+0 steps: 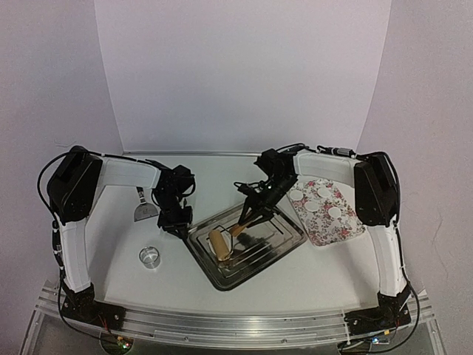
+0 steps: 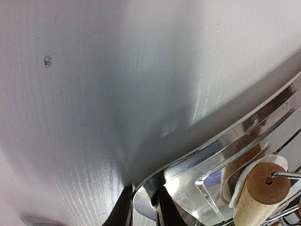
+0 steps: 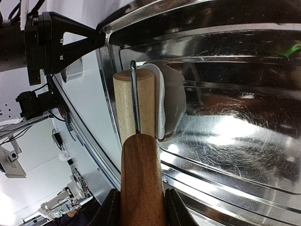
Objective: Roll out the dumpling wrappers from the dough
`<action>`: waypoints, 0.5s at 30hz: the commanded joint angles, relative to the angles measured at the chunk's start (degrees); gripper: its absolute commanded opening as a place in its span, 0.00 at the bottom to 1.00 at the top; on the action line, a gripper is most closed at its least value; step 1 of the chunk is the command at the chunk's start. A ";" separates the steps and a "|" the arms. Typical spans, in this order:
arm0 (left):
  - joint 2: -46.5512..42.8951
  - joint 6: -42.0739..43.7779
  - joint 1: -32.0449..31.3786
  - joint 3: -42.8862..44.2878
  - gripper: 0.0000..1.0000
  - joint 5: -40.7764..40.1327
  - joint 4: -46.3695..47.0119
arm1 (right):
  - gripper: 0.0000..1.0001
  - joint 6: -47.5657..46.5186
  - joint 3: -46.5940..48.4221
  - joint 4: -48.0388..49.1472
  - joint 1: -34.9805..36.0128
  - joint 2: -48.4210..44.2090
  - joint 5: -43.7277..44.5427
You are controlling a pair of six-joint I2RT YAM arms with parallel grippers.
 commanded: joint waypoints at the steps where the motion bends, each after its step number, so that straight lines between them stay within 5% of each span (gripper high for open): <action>1: 0.66 -0.35 0.21 0.02 0.00 -4.01 -0.53 | 0.00 -0.61 -6.74 -7.86 -5.40 3.16 27.70; 15: 0.54 -0.84 0.20 0.13 0.00 -3.76 -0.01 | 0.00 0.07 -0.38 -9.17 4.20 7.60 26.69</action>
